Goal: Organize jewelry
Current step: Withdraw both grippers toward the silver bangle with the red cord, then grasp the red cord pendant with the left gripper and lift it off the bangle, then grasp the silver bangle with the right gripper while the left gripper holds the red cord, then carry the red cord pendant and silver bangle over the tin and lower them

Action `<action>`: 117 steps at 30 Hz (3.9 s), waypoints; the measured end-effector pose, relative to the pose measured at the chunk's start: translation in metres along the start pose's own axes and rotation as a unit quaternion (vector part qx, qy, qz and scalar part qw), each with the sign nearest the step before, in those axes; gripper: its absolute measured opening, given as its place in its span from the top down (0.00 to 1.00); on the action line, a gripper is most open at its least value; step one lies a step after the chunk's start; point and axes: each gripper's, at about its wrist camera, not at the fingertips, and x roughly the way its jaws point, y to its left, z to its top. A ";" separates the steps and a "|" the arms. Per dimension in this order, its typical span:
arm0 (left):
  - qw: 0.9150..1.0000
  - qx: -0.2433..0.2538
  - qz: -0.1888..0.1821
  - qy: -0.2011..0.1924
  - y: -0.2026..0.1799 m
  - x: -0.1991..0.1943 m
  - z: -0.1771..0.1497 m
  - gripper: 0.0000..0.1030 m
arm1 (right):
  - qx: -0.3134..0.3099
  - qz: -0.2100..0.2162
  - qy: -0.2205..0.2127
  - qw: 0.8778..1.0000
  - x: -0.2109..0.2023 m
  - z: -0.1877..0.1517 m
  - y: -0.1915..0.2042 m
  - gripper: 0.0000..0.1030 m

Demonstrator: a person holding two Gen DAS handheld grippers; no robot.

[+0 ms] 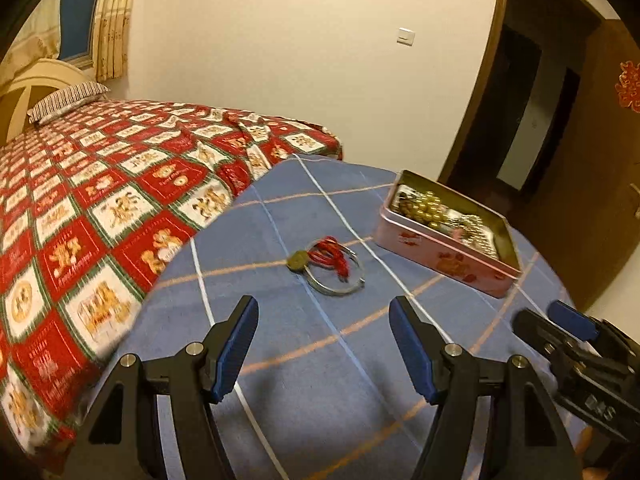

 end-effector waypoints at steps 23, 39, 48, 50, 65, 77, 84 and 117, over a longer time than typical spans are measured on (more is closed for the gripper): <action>0.993 0.073 -0.007 0.090 -0.031 0.114 0.034 0.75 | 0.018 -0.001 0.045 0.999 0.040 -0.003 -0.015 0.30; 0.995 -0.008 -0.089 0.042 0.009 0.071 0.047 0.96 | 0.023 0.008 0.056 0.998 0.054 0.000 -0.011 0.30; 0.996 -0.028 -0.084 -0.022 0.046 0.005 0.060 0.96 | 0.005 0.064 0.069 0.996 0.090 0.022 0.023 0.37; 0.997 -0.026 -0.067 -0.027 0.052 0.001 0.059 0.96 | -0.004 0.085 0.083 0.993 0.107 0.027 0.039 0.37; 0.996 -0.041 -0.067 -0.029 0.075 0.004 0.061 0.96 | -0.102 0.029 0.093 0.990 0.152 0.034 0.100 0.35; 0.996 -0.012 -0.087 -0.024 0.031 0.000 0.055 0.96 | -0.064 0.014 0.077 0.995 0.103 0.023 0.052 0.36; 0.992 0.021 -0.123 -0.018 -0.019 -0.001 0.049 0.96 | -0.029 -0.017 0.043 0.999 0.053 0.022 0.012 0.36; 0.982 0.097 -0.163 -0.025 -0.118 0.015 0.080 0.96 | 0.024 -0.084 -0.043 0.995 -0.013 0.066 -0.074 0.36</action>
